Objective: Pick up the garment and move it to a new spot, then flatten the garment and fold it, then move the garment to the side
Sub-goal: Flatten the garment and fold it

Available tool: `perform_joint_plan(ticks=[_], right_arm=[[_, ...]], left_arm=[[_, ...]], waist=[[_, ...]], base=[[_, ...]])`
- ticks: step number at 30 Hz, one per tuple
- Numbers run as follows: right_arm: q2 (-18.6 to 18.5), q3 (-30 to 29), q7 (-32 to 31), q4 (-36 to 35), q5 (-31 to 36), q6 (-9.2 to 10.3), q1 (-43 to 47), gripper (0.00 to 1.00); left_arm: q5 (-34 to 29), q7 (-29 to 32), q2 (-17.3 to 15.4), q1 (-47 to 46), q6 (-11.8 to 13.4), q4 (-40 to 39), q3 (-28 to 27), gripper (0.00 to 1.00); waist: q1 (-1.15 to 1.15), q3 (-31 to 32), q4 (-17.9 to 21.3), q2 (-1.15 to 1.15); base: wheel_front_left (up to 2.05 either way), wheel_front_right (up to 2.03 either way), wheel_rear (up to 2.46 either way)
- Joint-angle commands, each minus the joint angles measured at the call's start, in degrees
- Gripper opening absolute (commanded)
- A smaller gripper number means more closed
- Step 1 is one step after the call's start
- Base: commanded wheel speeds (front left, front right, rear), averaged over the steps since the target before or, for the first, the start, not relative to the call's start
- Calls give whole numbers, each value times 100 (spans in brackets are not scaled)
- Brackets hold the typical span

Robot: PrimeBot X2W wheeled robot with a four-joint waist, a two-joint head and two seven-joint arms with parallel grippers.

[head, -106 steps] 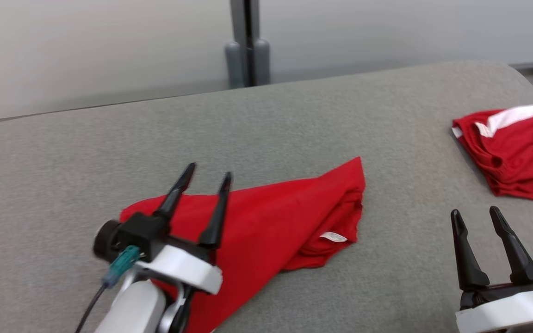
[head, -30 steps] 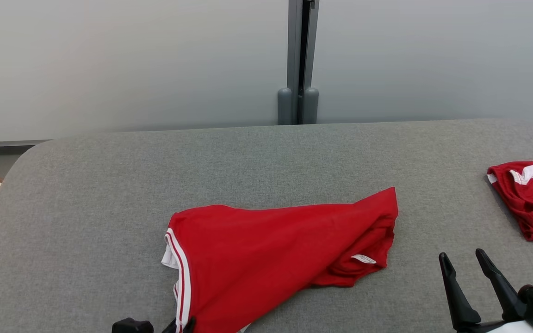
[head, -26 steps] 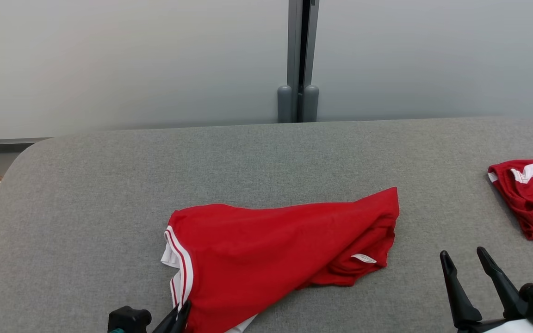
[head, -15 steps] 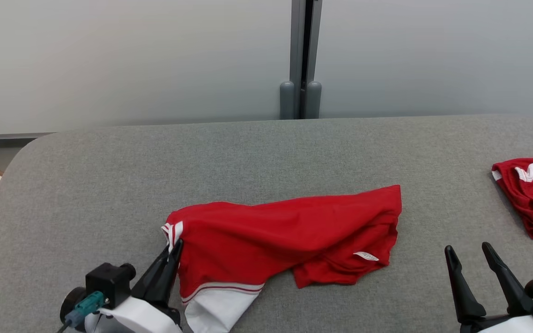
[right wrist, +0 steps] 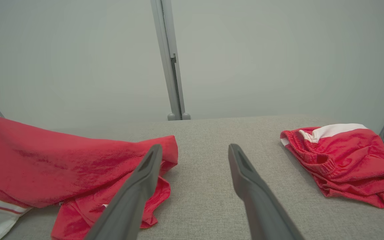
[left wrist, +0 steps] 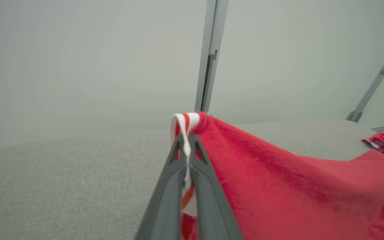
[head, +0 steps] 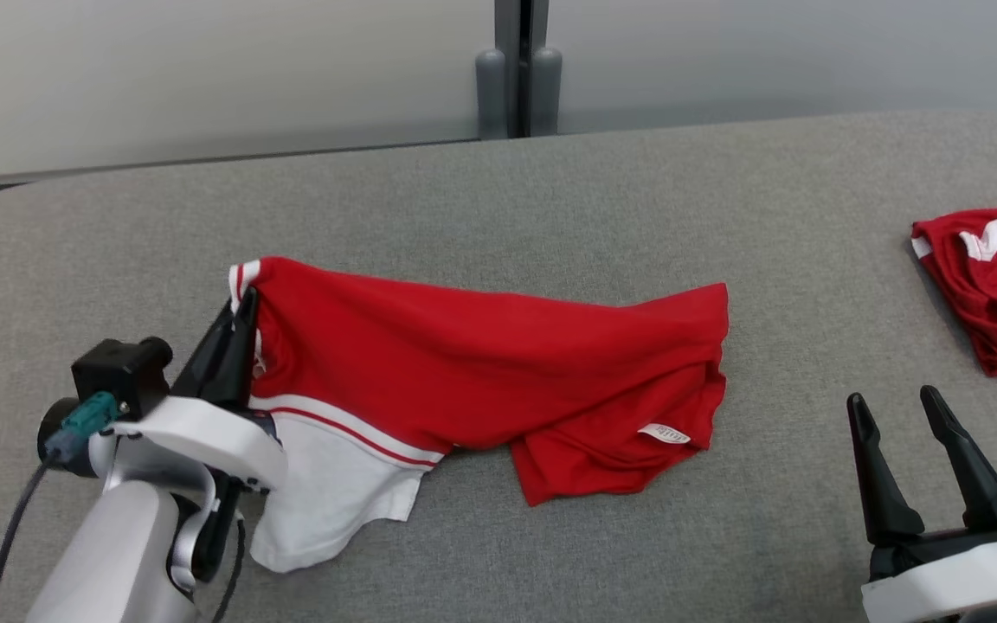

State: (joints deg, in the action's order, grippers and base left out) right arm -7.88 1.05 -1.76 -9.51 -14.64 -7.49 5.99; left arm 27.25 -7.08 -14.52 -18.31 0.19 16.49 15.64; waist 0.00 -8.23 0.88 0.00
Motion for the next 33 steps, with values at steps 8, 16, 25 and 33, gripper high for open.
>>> perform_joint_plan(ticks=[8, 16, 25, 33], right_arm=[[7, 50, 210, 172, -75, 0, -346, 100], [-13, 96, 361, 371, -91, 0, -553, 100], [-56, 82, 412, 463, -50, 0, -539, 100], [-57, 30, 288, 385, 38, 0, -349, 100]], left_arm=[[42, -316, -103, -1146, -241, 1343, -154, 0], [78, -642, -22, -1737, -418, 2407, -191, 100], [-383, -801, 209, -973, -238, 1114, -745, 100], [-1179, -802, 442, 288, -149, -664, -1127, 100]], waist=[[0, -709, 321, 0], [0, -810, 325, 0], [0, -453, 120, 0], [0, 53, -88, 0]], base=[[0, 0, 0], [0, 0, 0], [0, 0, 0], [0, 0, 0]])
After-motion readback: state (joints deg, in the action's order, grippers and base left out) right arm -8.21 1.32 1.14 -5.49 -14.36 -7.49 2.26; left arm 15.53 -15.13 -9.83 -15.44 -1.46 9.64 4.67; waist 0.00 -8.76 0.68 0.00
